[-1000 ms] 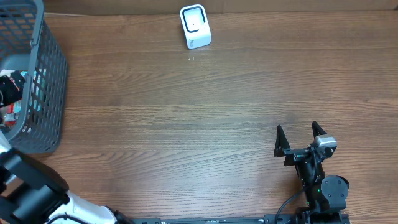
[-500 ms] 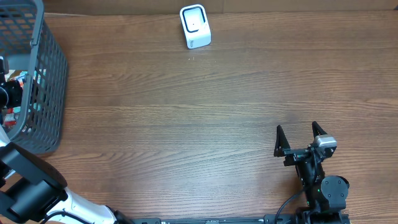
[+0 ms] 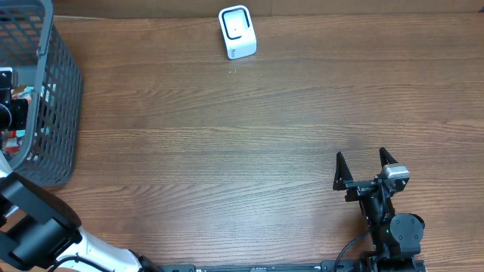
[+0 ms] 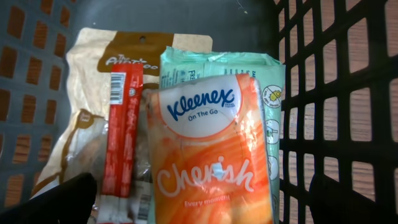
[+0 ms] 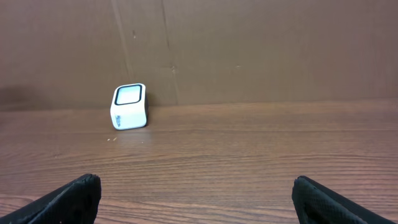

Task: Scan the item barcode
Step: 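Lower the left gripper into the basket toward the orange Kleenex pack, then close the left gripper on the Kleenex pack and lift it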

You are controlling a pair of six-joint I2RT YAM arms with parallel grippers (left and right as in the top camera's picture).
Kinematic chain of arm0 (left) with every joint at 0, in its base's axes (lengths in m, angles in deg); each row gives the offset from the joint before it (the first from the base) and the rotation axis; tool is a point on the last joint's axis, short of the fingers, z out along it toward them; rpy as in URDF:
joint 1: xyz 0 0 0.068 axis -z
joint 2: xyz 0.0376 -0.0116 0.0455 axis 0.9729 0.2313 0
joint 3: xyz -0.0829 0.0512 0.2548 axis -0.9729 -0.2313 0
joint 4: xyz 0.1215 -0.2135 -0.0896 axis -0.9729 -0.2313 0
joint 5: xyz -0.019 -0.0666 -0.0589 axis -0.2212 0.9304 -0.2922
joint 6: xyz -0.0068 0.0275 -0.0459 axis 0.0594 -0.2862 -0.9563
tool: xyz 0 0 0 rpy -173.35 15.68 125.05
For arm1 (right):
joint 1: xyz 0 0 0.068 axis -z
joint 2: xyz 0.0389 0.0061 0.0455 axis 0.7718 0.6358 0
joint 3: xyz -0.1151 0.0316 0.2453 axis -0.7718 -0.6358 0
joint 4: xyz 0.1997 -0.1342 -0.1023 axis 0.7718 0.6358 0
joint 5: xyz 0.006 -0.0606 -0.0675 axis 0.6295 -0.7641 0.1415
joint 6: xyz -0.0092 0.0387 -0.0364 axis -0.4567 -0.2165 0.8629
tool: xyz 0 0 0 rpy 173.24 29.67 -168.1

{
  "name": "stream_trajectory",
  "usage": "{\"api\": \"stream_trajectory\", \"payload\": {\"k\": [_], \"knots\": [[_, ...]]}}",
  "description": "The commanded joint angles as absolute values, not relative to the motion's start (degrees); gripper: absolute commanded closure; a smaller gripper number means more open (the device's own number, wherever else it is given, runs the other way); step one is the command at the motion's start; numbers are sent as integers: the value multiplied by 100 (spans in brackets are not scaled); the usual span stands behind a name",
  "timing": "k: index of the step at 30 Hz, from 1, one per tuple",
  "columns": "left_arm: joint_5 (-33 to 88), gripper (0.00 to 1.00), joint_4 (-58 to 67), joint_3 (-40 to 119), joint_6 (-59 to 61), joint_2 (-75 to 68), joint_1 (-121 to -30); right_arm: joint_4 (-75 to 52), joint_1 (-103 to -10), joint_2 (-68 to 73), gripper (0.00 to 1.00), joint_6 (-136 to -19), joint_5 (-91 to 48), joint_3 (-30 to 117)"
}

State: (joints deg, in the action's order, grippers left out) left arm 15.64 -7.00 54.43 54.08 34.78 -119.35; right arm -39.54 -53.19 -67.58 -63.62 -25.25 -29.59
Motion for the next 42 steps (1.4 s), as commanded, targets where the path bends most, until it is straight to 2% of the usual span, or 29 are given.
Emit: {"api": "stream_trajectory", "payload": {"k": [1,10,18,21,27,36,42], "knots": [[1710,0,-742,5404,5557,3889,-11897,-3974,-5350,-6815,0,-6403,-2538,-3018],[1712,0,-646,5404,5507,4402,-11897,-3974,-5350,-6815,0,-6403,-2538,-3018],[1798,10,-427,5406,5509,4400,-11895,-3974,-5350,-6815,0,-6403,-2538,-3018],[2049,21,-418,5406,5511,4400,-11895,-3974,-5350,-6815,0,-6403,-2538,-3018],[2117,29,-475,5406,5509,4400,-11897,-3974,-5350,-6815,0,-6403,-2538,-3018],[2121,58,-482,5417,5402,4385,-11897,-3974,-5350,-6815,0,-6403,-2538,-3018],[2145,62,-453,5465,5288,4300,-11897,-3974,-5350,-6815,0,-6403,-2538,-3018]]}}
